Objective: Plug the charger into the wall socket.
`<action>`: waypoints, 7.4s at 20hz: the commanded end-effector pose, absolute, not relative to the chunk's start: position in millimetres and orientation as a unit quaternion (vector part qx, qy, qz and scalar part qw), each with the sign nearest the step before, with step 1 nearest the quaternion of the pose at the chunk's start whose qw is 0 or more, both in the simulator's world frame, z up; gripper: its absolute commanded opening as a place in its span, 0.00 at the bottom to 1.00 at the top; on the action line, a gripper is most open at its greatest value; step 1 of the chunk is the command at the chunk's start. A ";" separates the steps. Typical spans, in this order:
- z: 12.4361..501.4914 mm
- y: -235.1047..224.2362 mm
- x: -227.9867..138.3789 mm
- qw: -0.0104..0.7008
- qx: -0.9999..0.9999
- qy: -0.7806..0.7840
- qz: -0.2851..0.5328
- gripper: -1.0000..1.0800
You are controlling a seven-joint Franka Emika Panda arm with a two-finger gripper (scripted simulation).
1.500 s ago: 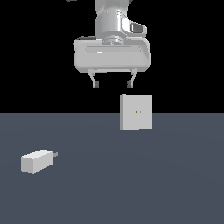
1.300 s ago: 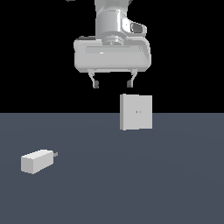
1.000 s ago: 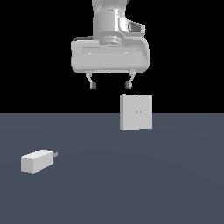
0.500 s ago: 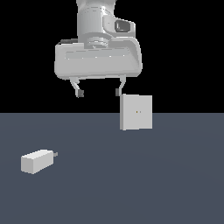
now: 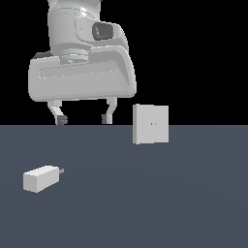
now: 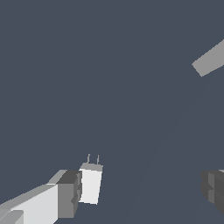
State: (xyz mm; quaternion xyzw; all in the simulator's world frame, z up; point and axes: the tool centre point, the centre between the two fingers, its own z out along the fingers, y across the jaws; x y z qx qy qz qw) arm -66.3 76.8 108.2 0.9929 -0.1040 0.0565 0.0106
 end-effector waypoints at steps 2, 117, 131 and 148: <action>95.8 92.2 -76.5 0.011 0.990 -0.123 0.063 0.96; 98.5 -99.1 -41.9 -0.014 0.982 0.172 0.081 0.00; 99.9 -101.7 -35.3 -0.015 0.980 0.179 0.080 0.00; 99.9 -84.7 8.9 -0.014 0.980 0.180 0.080 0.00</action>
